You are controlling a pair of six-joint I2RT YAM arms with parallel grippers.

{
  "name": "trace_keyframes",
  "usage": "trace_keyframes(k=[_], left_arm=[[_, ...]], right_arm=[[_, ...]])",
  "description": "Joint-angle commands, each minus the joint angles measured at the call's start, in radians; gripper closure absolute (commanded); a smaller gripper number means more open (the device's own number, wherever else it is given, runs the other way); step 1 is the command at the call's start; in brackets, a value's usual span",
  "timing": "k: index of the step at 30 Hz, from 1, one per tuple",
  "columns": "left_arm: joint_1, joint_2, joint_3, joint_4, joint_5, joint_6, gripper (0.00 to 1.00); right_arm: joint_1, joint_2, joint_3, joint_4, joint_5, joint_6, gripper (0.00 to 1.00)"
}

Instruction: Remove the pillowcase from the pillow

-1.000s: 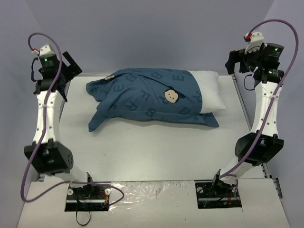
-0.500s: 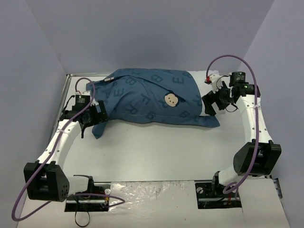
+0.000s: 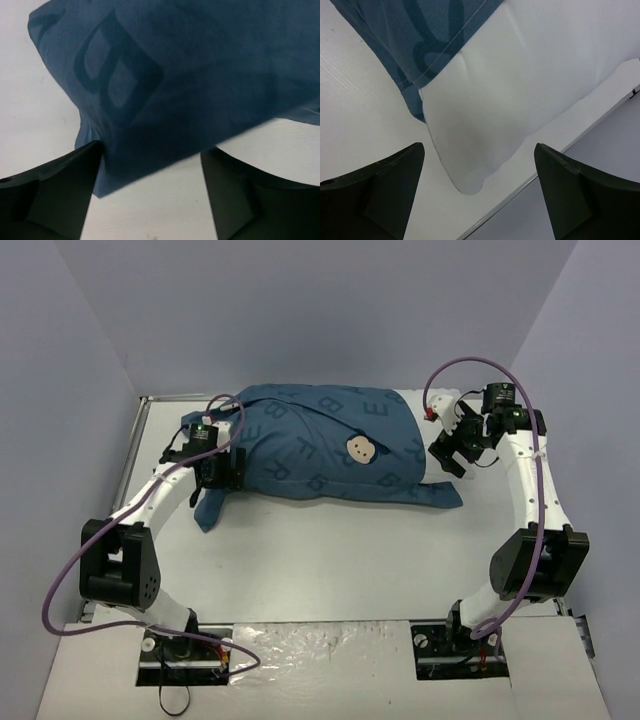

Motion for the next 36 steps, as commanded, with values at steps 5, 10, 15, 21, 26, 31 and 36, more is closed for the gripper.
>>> trace_keyframes(k=[5, 10, 15, 21, 26, 31, 36], left_arm=[[0.007, 0.104, 0.071, 0.007, -0.09, 0.046, 0.77], [0.021, 0.078, 0.066, 0.028, -0.078, 0.017, 0.98], [0.047, 0.066, 0.071, 0.027, -0.047, -0.006, 0.98], [0.136, 0.028, 0.054, 0.047, 0.002, -0.056, 0.98], [0.368, -0.062, 0.022, 0.11, 0.063, -0.199, 0.98], [0.539, -0.135, 0.022, 0.148, 0.063, -0.299, 0.98], [0.625, -0.127, 0.046, 0.145, 0.063, -0.377, 0.98]], right_arm=[[-0.036, 0.102, 0.103, -0.015, -0.026, -0.008, 0.15], [-0.03, 0.159, 0.109, -0.001, -0.017, -0.021, 0.15], [-0.016, 0.255, 0.13, 0.002, -0.061, 0.045, 0.2], [-0.019, 0.346, 0.142, 0.016, -0.169, 0.192, 0.92], [-0.107, 0.251, 0.15, 0.105, -0.193, 0.3, 1.0], [-0.268, 0.184, 0.235, 0.116, -0.244, 0.366, 1.0], [-0.411, 0.09, 0.187, 0.117, -0.267, 0.363, 1.0]])
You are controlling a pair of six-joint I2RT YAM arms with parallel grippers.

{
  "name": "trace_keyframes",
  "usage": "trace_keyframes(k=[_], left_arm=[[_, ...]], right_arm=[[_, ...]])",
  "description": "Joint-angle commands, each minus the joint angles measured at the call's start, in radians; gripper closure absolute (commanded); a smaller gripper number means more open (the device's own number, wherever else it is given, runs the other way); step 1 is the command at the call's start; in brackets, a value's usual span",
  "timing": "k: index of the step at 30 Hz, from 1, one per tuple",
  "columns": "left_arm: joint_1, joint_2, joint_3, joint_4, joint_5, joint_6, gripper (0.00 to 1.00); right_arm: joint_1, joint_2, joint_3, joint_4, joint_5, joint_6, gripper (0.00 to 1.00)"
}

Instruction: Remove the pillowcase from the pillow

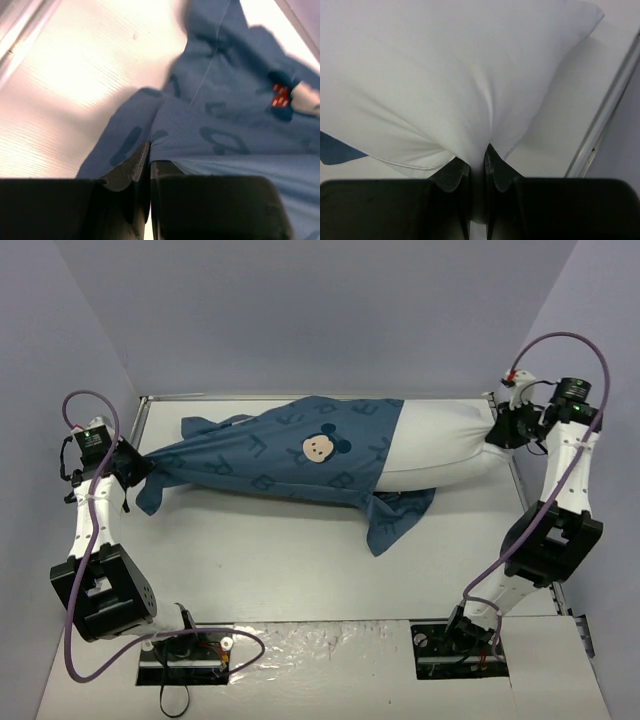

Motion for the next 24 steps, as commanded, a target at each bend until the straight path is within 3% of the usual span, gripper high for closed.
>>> trace_keyframes(k=[1, 6, 8, 10, 11, 12, 13, 14, 17, 24], left_arm=[[0.069, -0.008, 0.051, 0.061, -0.086, -0.082, 0.98], [0.081, 0.039, 0.118, 0.028, -0.103, -0.08, 0.98], [0.078, 0.056, 0.146, 0.023, -0.081, -0.074, 0.98], [0.052, 0.064, 0.148, 0.038, -0.051, -0.068, 0.94], [0.037, 0.062, 0.145, 0.045, -0.037, -0.059, 0.89], [0.016, 0.059, 0.142, 0.054, -0.02, -0.047, 0.81], [-0.027, 0.046, 0.139, 0.066, -0.006, -0.027, 0.68], [-0.049, 0.036, 0.132, 0.074, 0.005, -0.014, 0.46], [-0.125, -0.022, 0.132, 0.095, 0.0, 0.015, 0.23], [-0.262, -0.08, 0.203, 0.146, -0.09, 0.006, 0.04]], right_arm=[[-0.124, -0.135, -0.006, 0.046, 0.033, 0.018, 1.0], [-0.21, -0.175, -0.099, 0.033, 0.019, -0.016, 1.0], [-0.202, -0.175, -0.098, -0.05, -0.062, -0.161, 1.0], [-0.155, -0.181, -0.06, -0.215, -0.119, -0.284, 0.76], [-0.124, -0.189, -0.046, -0.269, -0.12, -0.345, 0.62], [-0.052, -0.2, -0.029, -0.27, -0.105, -0.344, 0.57], [-0.018, -0.229, -0.02, -0.271, -0.102, -0.349, 0.52], [0.014, -0.241, -0.012, -0.25, -0.082, -0.326, 0.43], [0.149, -0.252, 0.048, -0.176, -0.024, -0.219, 0.3], [0.341, -0.152, 0.07, 0.051, 0.117, 0.218, 0.12]])
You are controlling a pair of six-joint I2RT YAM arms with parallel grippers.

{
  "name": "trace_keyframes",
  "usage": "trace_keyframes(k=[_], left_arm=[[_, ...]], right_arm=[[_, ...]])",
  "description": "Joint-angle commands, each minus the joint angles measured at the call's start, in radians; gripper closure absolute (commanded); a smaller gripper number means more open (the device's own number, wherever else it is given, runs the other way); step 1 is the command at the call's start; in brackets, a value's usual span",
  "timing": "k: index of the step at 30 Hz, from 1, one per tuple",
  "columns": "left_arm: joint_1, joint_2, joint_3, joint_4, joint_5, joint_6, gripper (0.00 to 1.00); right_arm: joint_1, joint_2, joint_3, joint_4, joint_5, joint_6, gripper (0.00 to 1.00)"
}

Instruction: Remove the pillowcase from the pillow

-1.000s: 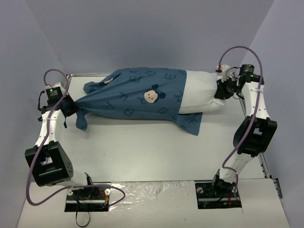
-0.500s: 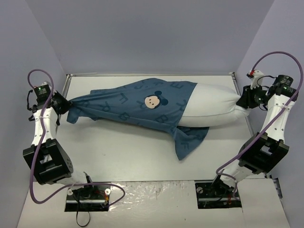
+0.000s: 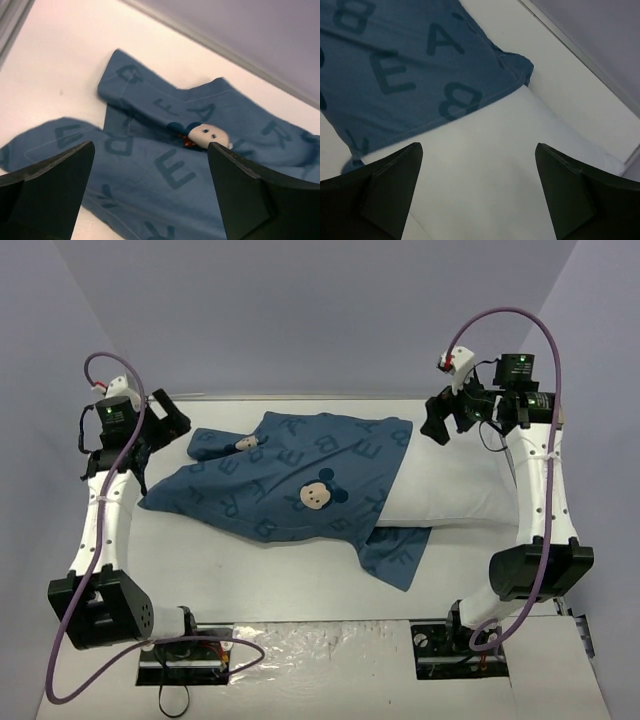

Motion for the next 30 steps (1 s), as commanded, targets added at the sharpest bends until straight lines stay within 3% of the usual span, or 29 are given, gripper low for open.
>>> trace_keyframes(k=[1, 2, 4, 7, 10, 14, 20, 23, 24, 26, 27, 28, 30], left_arm=[[-0.069, 0.018, 0.11, 0.079, -0.067, 0.012, 0.04], [-0.09, 0.053, 0.144, 0.072, -0.065, 0.014, 0.04], [-0.152, 0.186, 0.261, 0.026, -0.045, 0.009, 0.03], [-0.217, 0.369, 0.447, -0.035, -0.002, -0.009, 0.03], [-0.257, 0.559, 0.675, -0.161, 0.059, -0.002, 0.03], [-0.294, 0.751, 0.871, -0.264, 0.113, -0.034, 0.03], [-0.368, 0.91, 0.963, -0.347, 0.191, -0.068, 0.05], [-0.39, 0.917, 0.914, -0.346, 0.211, -0.075, 0.01], [-0.39, 0.911, 0.866, -0.309, 0.225, -0.086, 0.08], [-0.39, 0.881, 0.812, -0.26, 0.255, -0.12, 0.2], [-0.388, 0.852, 0.767, -0.211, 0.264, -0.139, 0.32], [-0.383, 0.838, 0.753, -0.191, 0.266, -0.146, 0.4], [-0.367, 0.799, 0.739, -0.146, 0.262, -0.16, 0.57]], right_arm=[[0.033, 0.064, -0.039, 0.169, 0.155, 0.389, 0.05], [0.062, 0.079, -0.041, 0.259, 0.242, 0.48, 0.0], [0.066, 0.131, -0.034, 0.303, 0.418, 0.668, 0.0], [0.064, 0.179, -0.03, 0.343, 0.52, 0.775, 0.0], [0.064, 0.196, -0.05, 0.352, 0.549, 0.82, 0.0], [0.063, 0.211, -0.126, 0.349, 0.588, 0.852, 0.0], [0.053, 0.195, -0.307, 0.348, 0.614, 0.912, 0.04], [0.032, 0.188, -0.387, 0.349, 0.542, 0.929, 0.24], [0.023, 0.191, -0.404, 0.348, 0.519, 0.938, 0.33], [-0.008, 0.194, -0.442, 0.348, 0.444, 0.958, 0.68], [-0.02, 0.196, -0.452, 0.349, 0.421, 0.964, 0.81], [-0.029, 0.196, -0.456, 0.349, 0.351, 0.958, 1.0], [-0.057, 0.201, -0.447, 0.348, 0.277, 0.949, 1.0]])
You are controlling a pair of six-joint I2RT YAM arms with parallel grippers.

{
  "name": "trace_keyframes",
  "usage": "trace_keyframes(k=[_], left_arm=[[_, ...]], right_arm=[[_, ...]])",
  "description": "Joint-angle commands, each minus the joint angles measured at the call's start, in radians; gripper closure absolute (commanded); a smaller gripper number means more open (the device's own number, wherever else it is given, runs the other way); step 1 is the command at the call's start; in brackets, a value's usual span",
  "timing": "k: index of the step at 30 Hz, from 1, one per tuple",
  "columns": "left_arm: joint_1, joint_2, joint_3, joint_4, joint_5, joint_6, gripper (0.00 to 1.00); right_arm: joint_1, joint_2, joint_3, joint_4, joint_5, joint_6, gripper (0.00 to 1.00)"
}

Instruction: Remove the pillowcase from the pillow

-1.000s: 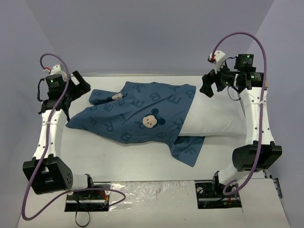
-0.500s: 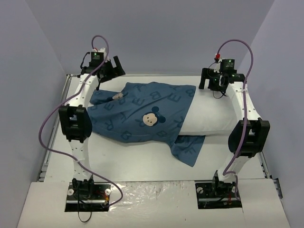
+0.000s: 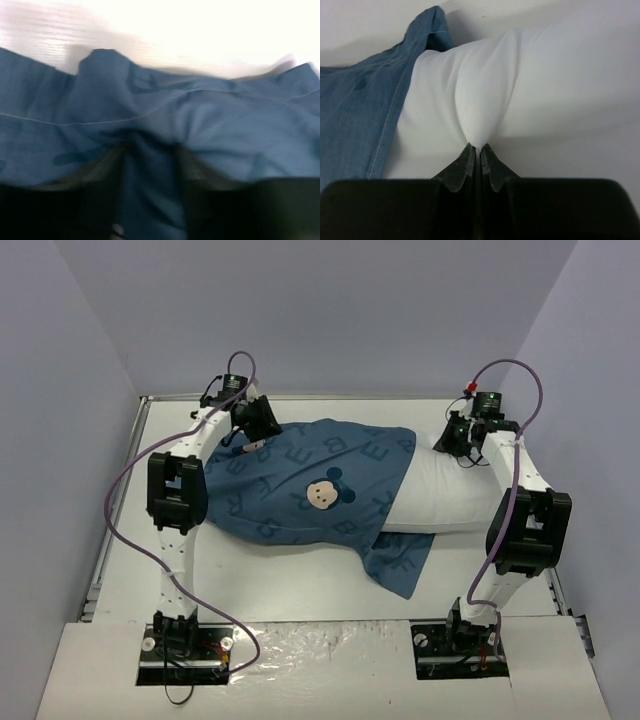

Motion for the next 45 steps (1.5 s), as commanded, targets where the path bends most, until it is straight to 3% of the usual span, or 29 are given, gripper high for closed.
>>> trace_keyframes(k=[1, 4, 5, 12, 21, 31, 34, 35, 36, 37, 38, 40, 41, 45], left_arm=[[0.019, -0.131, -0.017, 0.087, 0.034, -0.057, 0.72], [0.05, -0.198, -0.028, 0.162, 0.017, -0.102, 0.97], [0.057, -0.215, -0.037, 0.195, 0.014, -0.111, 0.98], [0.146, -0.413, -0.165, 0.305, -0.024, -0.162, 0.98], [0.307, -0.588, -0.351, 0.37, -0.046, -0.183, 0.98], [0.56, -0.774, -0.524, 0.299, -0.212, -0.157, 0.98], [0.536, -0.751, -0.557, 0.366, -0.128, -0.192, 0.98], [0.506, -0.729, -0.542, 0.411, -0.085, -0.196, 0.93], [0.466, -0.668, -0.514, 0.408, -0.005, -0.164, 0.82], [0.379, -0.634, -0.479, 0.358, 0.023, -0.136, 0.67], [0.334, -0.601, -0.442, 0.324, 0.041, -0.107, 0.4], [0.25, -0.515, -0.336, 0.254, 0.061, -0.019, 0.22], [0.173, -0.469, -0.309, 0.192, 0.058, -0.001, 0.06], [0.038, -0.367, -0.154, 0.104, -0.014, -0.027, 0.06]], right_arm=[[-0.039, 0.011, -0.027, -0.131, -0.262, -0.016, 1.0], [-0.088, 0.028, 0.061, -0.153, -0.533, -0.152, 1.0], [-0.091, 0.024, 0.119, -0.153, -0.562, -0.203, 1.0], [-0.1, -0.081, 0.316, -0.133, -0.501, -0.343, 1.0], [-0.122, -0.2, 0.345, -0.006, -0.392, -0.378, 1.0], [-0.269, -0.305, 0.12, 0.09, -0.282, -0.354, 1.0], [-0.246, -0.309, 0.043, 0.073, -0.352, -0.372, 1.0], [-0.226, -0.312, 0.027, 0.064, -0.357, -0.386, 1.0], [-0.205, -0.314, 0.001, 0.054, -0.352, -0.407, 1.0], [-0.162, -0.314, -0.009, 0.051, -0.343, -0.41, 1.0], [-0.14, -0.32, -0.018, 0.051, -0.33, -0.415, 1.0], [-0.114, -0.32, -0.032, 0.053, -0.313, -0.417, 1.0], [-0.1, -0.315, -0.032, 0.054, -0.311, -0.418, 1.0], [-0.094, -0.317, -0.035, 0.051, -0.302, -0.43, 1.0]])
